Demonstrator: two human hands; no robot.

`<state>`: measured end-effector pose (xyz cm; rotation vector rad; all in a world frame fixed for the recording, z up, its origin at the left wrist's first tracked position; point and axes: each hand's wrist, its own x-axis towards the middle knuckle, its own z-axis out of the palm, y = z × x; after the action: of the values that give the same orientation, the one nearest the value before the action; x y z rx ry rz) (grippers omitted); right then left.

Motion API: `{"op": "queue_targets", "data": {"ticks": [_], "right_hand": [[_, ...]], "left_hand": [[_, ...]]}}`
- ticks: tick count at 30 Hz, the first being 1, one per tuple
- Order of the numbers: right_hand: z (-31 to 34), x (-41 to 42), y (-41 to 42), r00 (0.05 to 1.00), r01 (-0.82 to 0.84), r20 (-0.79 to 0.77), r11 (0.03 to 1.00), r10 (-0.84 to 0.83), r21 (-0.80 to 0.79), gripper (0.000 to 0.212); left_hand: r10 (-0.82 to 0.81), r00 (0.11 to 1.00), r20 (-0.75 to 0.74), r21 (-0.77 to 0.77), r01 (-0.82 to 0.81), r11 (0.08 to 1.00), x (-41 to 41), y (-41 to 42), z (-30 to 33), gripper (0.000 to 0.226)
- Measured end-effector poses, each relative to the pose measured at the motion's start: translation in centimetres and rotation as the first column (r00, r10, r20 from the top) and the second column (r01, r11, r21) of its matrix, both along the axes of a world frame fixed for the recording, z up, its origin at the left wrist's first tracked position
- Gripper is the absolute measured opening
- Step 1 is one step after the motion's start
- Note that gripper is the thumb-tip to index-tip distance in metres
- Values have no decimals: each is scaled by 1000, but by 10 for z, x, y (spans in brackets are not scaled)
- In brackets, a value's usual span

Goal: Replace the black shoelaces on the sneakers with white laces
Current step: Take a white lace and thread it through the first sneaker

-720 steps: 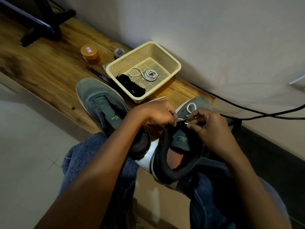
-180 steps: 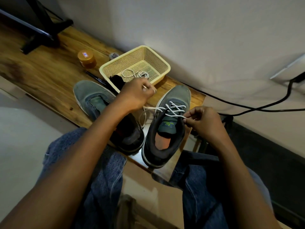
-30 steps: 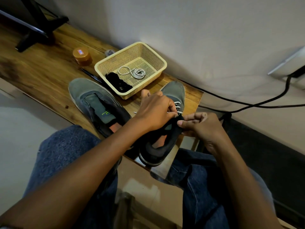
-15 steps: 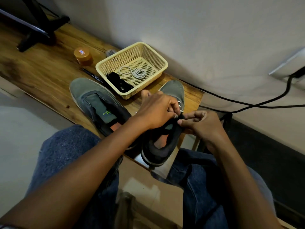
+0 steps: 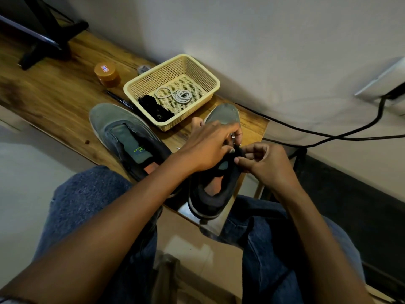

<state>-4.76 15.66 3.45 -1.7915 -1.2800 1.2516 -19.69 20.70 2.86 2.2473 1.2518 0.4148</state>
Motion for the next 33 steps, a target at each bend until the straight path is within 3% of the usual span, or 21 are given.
{"op": "queue_targets", "data": {"ticks": [14, 17, 21, 33], "right_hand": [[3, -5, 2, 1000, -31, 6, 999, 31, 13, 26], [4, -5, 3, 990, 72, -120, 996, -78, -58, 5], [5, -1, 6, 937, 185, -258, 962, -234, -203, 22], [3, -3, 11, 953, 214, -177, 959, -247, -187, 11]], "left_hand": [[22, 995, -96, 71, -15, 997, 2, 3, -13, 16], [16, 997, -78, 109, -8, 994, 3, 3, -8, 21], [34, 997, -76, 120, -25, 992, 2, 3, -4, 19], [38, 987, -155, 69, -27, 997, -6, 6, 0, 24]]}}
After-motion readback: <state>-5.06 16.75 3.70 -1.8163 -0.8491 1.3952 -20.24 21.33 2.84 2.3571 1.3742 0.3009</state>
